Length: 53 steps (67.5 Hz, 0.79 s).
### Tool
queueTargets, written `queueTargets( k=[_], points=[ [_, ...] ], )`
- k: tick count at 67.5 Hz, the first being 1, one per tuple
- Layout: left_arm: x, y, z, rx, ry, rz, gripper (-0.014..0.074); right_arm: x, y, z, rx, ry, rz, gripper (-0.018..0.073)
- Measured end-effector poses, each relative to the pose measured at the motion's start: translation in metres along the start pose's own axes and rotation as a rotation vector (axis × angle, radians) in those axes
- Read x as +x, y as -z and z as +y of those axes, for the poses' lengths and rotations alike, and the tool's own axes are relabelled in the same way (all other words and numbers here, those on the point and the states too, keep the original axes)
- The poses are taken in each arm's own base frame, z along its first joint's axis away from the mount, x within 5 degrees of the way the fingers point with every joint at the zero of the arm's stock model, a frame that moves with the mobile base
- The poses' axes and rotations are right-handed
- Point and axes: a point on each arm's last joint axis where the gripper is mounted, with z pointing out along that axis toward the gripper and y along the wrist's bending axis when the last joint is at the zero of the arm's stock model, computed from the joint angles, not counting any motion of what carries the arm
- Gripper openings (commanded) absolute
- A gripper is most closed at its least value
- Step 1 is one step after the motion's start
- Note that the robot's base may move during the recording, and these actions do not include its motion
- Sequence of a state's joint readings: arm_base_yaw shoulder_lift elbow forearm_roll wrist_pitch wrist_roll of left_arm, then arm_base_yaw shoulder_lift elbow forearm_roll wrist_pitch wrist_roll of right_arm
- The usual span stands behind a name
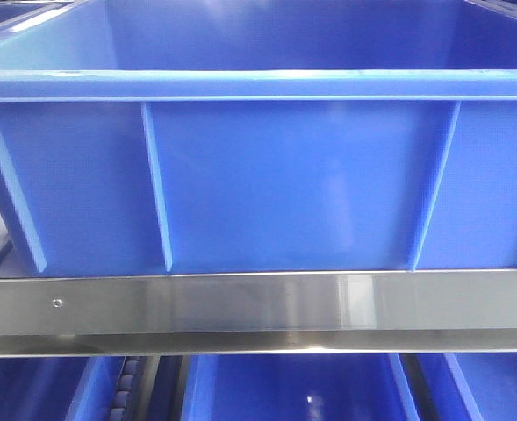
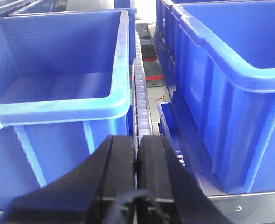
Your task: Grab silver tray and place in blue box
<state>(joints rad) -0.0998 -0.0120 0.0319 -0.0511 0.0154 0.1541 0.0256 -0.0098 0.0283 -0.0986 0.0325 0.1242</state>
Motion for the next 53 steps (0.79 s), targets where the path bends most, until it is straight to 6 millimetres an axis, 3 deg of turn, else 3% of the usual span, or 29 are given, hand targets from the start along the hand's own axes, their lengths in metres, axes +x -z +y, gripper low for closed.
queueTargets(
  k=[53],
  points=[
    [0.0000,0.0000,0.0000,0.000,0.000,0.000,0.0000,0.0000,0.0000,0.0000,0.000,0.000,0.000,0.0052]
  ],
)
